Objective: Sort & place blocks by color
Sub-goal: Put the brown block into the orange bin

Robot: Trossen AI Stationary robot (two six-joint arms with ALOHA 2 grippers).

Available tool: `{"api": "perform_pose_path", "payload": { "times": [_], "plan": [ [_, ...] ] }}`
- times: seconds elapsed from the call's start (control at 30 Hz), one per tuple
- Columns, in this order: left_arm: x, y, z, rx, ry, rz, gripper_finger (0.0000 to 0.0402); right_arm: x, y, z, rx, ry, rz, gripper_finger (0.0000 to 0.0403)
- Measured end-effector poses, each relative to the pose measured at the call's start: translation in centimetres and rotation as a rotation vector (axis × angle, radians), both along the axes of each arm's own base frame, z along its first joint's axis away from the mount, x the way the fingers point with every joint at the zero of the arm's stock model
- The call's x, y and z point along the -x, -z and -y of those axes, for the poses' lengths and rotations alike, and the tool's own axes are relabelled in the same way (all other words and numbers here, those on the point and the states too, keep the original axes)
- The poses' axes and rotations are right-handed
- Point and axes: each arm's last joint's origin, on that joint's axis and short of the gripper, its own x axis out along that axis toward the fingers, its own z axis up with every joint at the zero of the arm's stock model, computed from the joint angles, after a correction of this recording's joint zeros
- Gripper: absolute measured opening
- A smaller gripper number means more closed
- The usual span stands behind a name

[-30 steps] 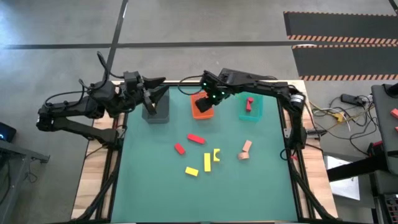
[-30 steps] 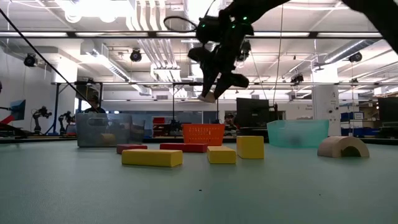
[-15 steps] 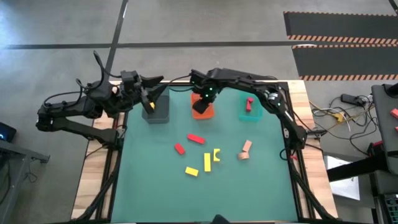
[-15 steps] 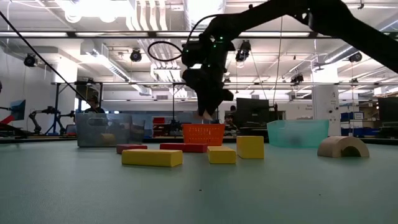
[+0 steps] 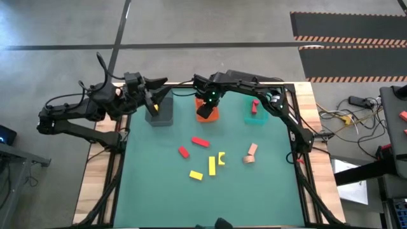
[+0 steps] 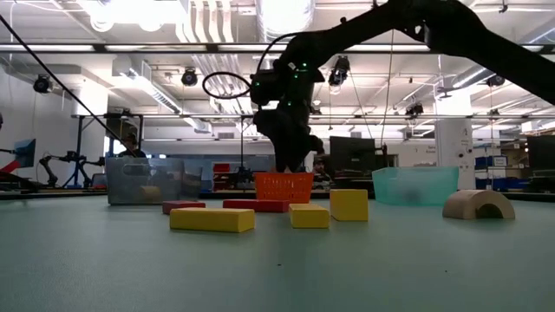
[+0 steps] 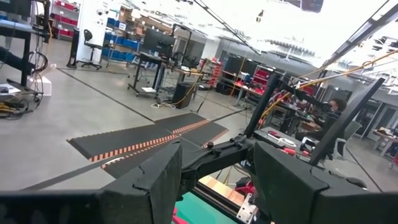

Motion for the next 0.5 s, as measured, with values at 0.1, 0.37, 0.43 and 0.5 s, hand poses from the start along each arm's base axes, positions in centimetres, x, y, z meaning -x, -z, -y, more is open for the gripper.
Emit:
{"api": "perform_pose_path", "payload": {
  "times": [0.1,0.37,0.43,0.5],
  "plan": [
    [-0.01,0.01,0.0,0.0,0.0,-0.001,0.0185,-0.04,0.02,0.0,0.001,0.0,0.003,0.0132],
    [0.02,0.0,0.0,0.0,0.0,0.0,0.0185,-0.16,-0.01,0.06,0.007,0.003,0.015,0.015],
    [-0.03,0.01,0.0,0.0,0.0,-0.001,0.0185,-0.19,0.0,0.07,0.008,0.006,0.017,0.0163],
    [-0.03,0.03,0.0,0.0,0.0,-0.002,0.0185,-0.19,0.0,0.07,0.008,0.006,0.018,0.0173]
  ]
}}
